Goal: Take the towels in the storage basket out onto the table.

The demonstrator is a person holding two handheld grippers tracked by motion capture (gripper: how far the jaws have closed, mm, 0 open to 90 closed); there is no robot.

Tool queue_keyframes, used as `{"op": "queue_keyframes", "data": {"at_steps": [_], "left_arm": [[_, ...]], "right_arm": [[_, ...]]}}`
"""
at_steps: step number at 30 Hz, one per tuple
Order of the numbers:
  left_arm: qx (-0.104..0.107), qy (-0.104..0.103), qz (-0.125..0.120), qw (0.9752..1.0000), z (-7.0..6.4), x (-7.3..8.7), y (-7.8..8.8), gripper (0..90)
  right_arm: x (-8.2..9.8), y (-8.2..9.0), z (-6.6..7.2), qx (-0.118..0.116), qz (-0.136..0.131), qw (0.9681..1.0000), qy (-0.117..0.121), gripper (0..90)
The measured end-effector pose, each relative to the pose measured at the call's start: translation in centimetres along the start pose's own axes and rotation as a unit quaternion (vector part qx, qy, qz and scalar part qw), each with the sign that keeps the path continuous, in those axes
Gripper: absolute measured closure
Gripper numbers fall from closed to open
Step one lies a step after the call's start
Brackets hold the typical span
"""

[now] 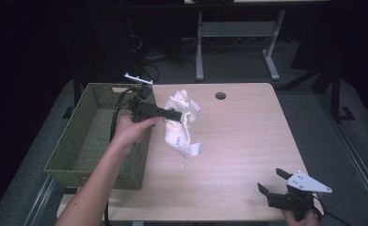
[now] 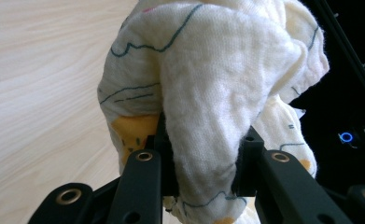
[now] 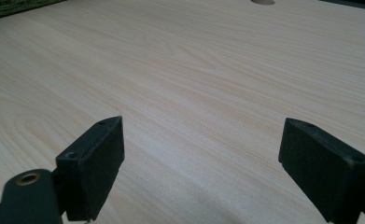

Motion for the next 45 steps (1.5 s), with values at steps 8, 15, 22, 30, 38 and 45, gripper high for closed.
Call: {"op": "queue_keyframes", "data": {"at_steps": [8,15,22,30,38,45], "left_arm": [[-0.017,0.003,0.01,0.9998,0.5,0.0,-3.3,69.0],[-0.03,0.004,0.014,0.9994,1.1,-0.1,-5.4,69.0],[-0.056,0.016,0.012,0.9982,2.2,-0.1,-6.6,69.0],[-0.086,0.012,0.02,0.9961,3.1,0.3,-8.3,68.9],[-0.113,-0.002,0.032,0.9931,3.7,0.6,-10.0,68.4],[-0.158,-0.017,0.067,0.985,5.0,2.1,-12.3,68.5]], "right_arm": [[-0.1,0.2,0.0,-0.001,-0.004,0.9999,-0.009,13.8],[-0.3,0.3,-0.2,-0.001,-0.009,0.9999,-0.005,13.8],[-0.3,0.3,-0.2,-0.001,-0.011,0.9999,-0.006,13.8],[-0.3,0.1,-0.1,-0.003,-0.01,0.9999,-0.005,13.8],[-0.2,0.0,0.1,-0.006,-0.005,0.9999,-0.008,13.8],[-0.1,-0.1,0.0,-0.006,-0.002,1.0,-0.006,13.8]]}}
Point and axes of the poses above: each handheld gripper's, and its own axes: y roughly backward along the jaws, x roughly out of its underside, z roughly to its left, the point moved 10 cm from there along -y, roughly forward along the jaws
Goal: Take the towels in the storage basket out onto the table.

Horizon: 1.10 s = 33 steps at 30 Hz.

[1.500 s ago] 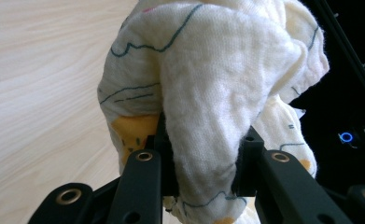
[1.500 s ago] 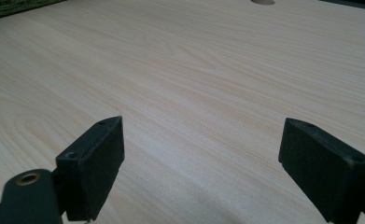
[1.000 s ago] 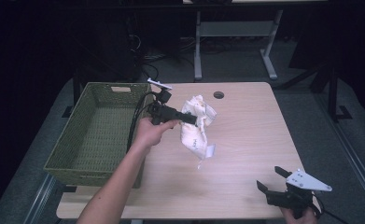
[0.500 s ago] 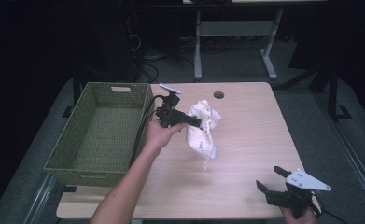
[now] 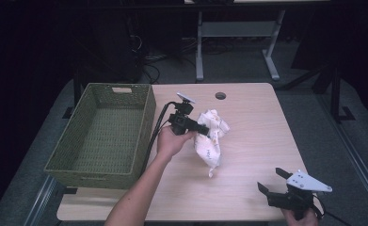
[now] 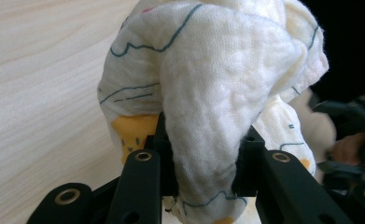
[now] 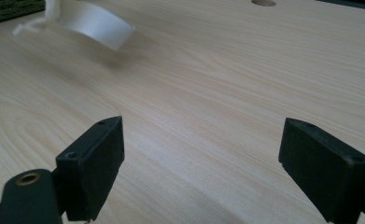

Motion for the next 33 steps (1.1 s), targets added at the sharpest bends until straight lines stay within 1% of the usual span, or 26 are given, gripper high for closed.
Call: {"op": "queue_keyframes", "data": {"at_steps": [1,3,7,10,11,15,17,18,19,20,22,24,25,26,27,28,29,30,31,32,33], "left_arm": [[-0.002,-0.001,0.002,1.0,0.0,0.1,-0.3,68.5],[0.001,0.004,0.001,1.0,-0.1,0.2,-0.8,68.5],[-0.02,-0.001,0.012,0.9997,0.2,0.5,-1.8,68.4],[-0.025,0.0,0.012,0.9996,0.3,0.5,-2.5,67.9],[-0.03,0.001,0.016,0.9994,0.4,0.6,-2.8,67.3],[-0.054,-0.009,0.025,0.9982,0.7,0.9,-3.7,67.1],[-0.061,-0.013,0.03,0.9976,0.7,1.0,-4.1,67.2],[-0.061,-0.013,0.03,0.9976,0.7,1.0,-4.1,67.2],[-0.075,-0.018,0.039,0.9963,0.9,1.2,-4.5,67.1],[-0.075,-0.018,0.039,0.9963,0.9,1.2,-4.5,67.1],[-0.084,-0.019,0.04,0.9954,1.1,1.3,-4.8,67.1],[-0.1,-0.026,0.043,0.9938,1.2,1.3,-5.1,67.1],[-0.109,-0.036,0.048,0.9922,1.3,1.4,-5.1,66.9],[-0.109,-0.036,0.048,0.9922,1.3,1.4,-5.1,66.5],[-0.116,-0.047,0.058,0.9904,1.3,1.6,-5.4,65.4],[-0.123,-0.051,0.061,0.9892,1.3,1.7,-5.6,64.1],[-0.143,-0.066,0.061,0.9856,1.4,1.7,-5.7,63.7],[-0.143,-0.066,0.061,0.9856,1.4,1.7,-5.7,63.8],[-0.149,-0.071,0.065,0.984,1.5,1.8,-5.7,63.8],[-0.153,-0.073,0.067,0.9832,1.4,1.8,-5.8,63.8],[-0.161,-0.08,0.07,0.9813,1.5,1.9,-5.9,63.8]], "right_arm": [[0.0,0.0,0.0,0.0,0.001,1.0,-0.002,13.8],[0.0,-0.1,0.0,0.001,0.002,1.0,0.0,13.8],[0.0,-0.2,-0.1,0.003,0.002,1.0,0.002,13.8],[0.0,-0.3,0.0,0.002,0.001,1.0,0.004,13.8],[0.0,-0.3,-0.1,0.002,0.002,1.0,0.004,13.8],[0.1,-0.3,-0.1,0.001,0.003,1.0,0.002,13.8],[0.1,-0.3,-0.1,0.001,0.003,1.0,0.002,13.8],[0.1,-0.3,-0.1,0.001,0.003,1.0,0.002,13.8],[0.1,-0.2,-0.1,0.003,0.002,1.0,0.001,13.8],[0.1,-0.2,-0.1,0.003,0.002,1.0,0.001,13.8],[0.0,-0.2,-0.3,0.005,0.0,1.0,0.001,13.8],[0.0,-0.3,-0.2,0.005,0.001,1.0,0.0,13.8],[0.0,-0.3,-0.2,0.005,0.002,1.0,0.001,13.8],[0.1,-0.3,-0.2,0.006,0.003,1.0,0.0,13.8],[0.1,-0.3,-0.2,0.006,0.003,1.0,0.0,13.8],[0.1,-0.3,-0.2,0.005,0.003,1.0,0.0,13.7],[0.1,-0.3,-0.2,0.004,0.002,1.0,0.0,13.7],[0.1,-0.3,-0.2,0.004,0.002,1.0,0.0,13.7],[0.0,-0.3,-0.3,0.005,0.001,1.0,-0.003,13.7],[0.0,-0.3,-0.3,0.005,0.001,1.0,-0.003,13.8],[0.1,-0.3,-0.4,0.005,0.0,1.0,-0.002,13.7]]}}
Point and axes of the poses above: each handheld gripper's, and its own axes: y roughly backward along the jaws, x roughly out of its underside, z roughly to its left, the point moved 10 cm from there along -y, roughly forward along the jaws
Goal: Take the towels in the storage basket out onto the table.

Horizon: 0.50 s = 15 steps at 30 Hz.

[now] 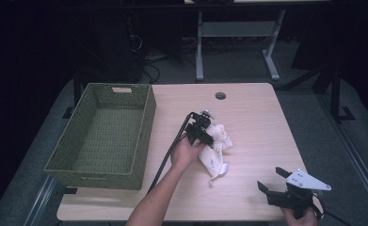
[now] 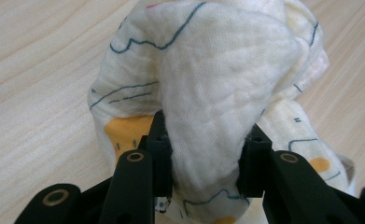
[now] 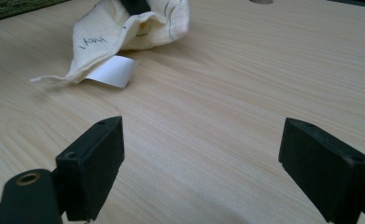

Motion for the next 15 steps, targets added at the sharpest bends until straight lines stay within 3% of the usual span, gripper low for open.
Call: {"op": "queue_keyframes", "data": {"at_steps": [6,15], "left_arm": [[-0.018,-0.01,-0.001,0.9998,-0.2,0.0,-0.5,62.0],[-0.044,-0.028,0.007,0.9986,-0.2,0.3,-1.1,52.5]], "right_arm": [[0.0,0.0,-0.1,0.0,-0.002,1.0,-0.001,13.7],[-0.1,0.1,-0.1,0.0,-0.002,1.0,-0.001,13.7]]}}
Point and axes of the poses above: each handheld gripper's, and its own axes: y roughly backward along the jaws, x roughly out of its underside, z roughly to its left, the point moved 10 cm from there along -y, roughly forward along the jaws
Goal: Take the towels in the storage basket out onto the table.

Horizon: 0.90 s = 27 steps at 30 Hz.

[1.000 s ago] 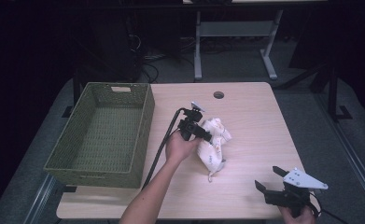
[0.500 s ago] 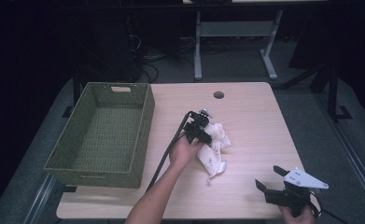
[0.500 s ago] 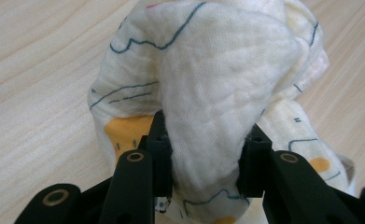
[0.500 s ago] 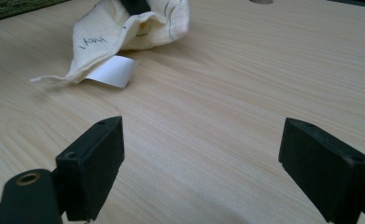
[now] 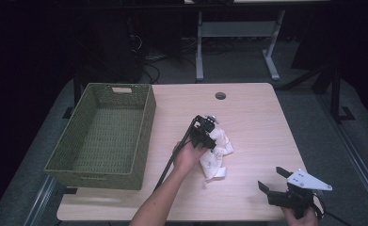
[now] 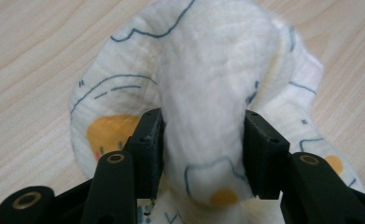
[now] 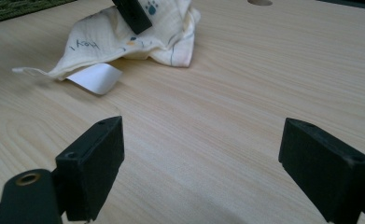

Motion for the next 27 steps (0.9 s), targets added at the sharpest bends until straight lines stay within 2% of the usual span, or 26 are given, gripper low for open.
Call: {"op": "queue_keyframes", "data": {"at_steps": [4,6,14,19,21,27], "left_arm": [[0.01,-0.004,0.006,0.9999,-0.2,0.2,-0.1,45.1],[0.013,0.001,0.004,0.9999,-0.1,0.1,-0.1,38.2],[0.021,0.009,-0.035,0.9991,0.0,-0.6,0.7,30.0],[0.012,0.001,-0.047,0.9988,0.2,-0.7,1.3,22.9],[0.015,-0.003,-0.056,0.9983,0.1,-0.8,1.6,22.1],[0.022,0.002,-0.074,0.997,0.2,-0.8,2.4,19.7]], "right_arm": [[0.0,0.1,-0.1,0.001,-0.002,1.0,0.001,13.7],[0.0,0.0,-0.1,0.002,-0.001,1.0,-0.001,13.7],[0.2,0.0,-0.3,0.006,0.0,1.0,-0.005,13.4],[0.2,0.0,-0.4,0.009,0.0,0.9999,-0.006,13.4],[0.2,0.0,-0.3,0.008,0.002,1.0,-0.005,13.4],[0.2,0.0,-0.1,0.007,0.005,1.0,-0.002,13.4]]}}
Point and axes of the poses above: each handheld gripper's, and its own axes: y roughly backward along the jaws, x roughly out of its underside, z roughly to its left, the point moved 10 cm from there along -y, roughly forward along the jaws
